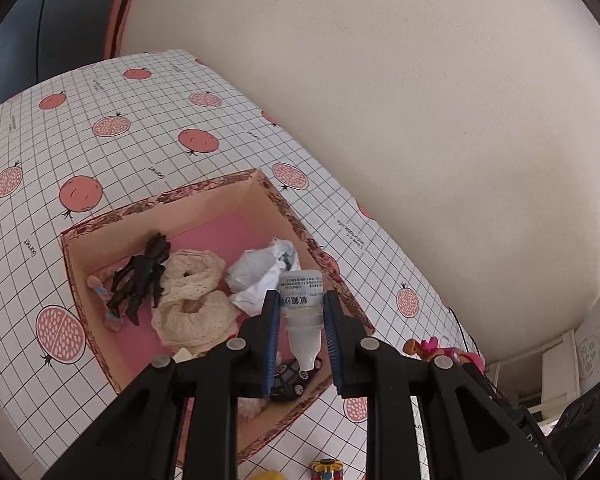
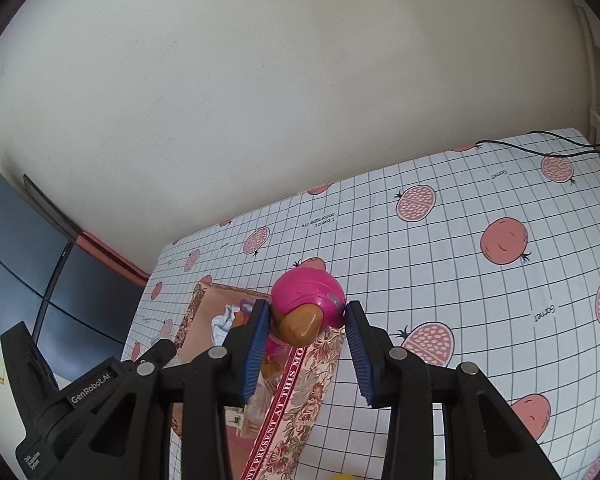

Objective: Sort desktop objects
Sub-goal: 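Lift and carry the bottle and dog figurine over the pink box with both tools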

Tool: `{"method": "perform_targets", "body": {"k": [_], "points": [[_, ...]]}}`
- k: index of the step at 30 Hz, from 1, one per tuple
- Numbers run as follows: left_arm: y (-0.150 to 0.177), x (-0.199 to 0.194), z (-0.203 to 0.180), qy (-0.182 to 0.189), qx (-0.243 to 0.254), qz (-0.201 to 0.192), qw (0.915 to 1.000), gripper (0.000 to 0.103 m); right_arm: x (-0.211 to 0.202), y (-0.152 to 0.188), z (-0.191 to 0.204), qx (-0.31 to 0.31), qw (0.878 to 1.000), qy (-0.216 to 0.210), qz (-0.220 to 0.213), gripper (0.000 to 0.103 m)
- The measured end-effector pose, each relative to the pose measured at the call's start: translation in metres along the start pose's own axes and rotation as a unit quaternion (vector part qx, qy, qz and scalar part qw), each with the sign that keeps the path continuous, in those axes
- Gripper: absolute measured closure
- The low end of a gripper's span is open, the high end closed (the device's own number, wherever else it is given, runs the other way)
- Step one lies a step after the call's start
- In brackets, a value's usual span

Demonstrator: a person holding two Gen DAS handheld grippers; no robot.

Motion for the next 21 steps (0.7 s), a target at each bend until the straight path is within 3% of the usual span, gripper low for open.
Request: {"method": "perform_targets", "body": {"k": [9, 21], "points": [[-0.015, -0.009, 0.036, -0.040, -0.023, -0.024, 0.9986, 0.081, 0.016, 0.018, 0.029, -0.024, 0.999, -0.012, 0.020, 0.062], [-0.027, -0.013, 0.064, -0.055, -0.054, -0.036, 0.9964, 0.081, 0.033, 0.039, 0.063, -0.068, 0.997, -0.019, 0.042, 0.062]]}}
Point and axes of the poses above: each gripper's, at about its wrist camera, not at the fingertips, and x roughly the way its jaws point, z to its left, y to its underside, the point moved 2 cm from there along x, roughly the way its jaws point, and after that the axes turned 6 degrees about -z, right-handed, at the moved point
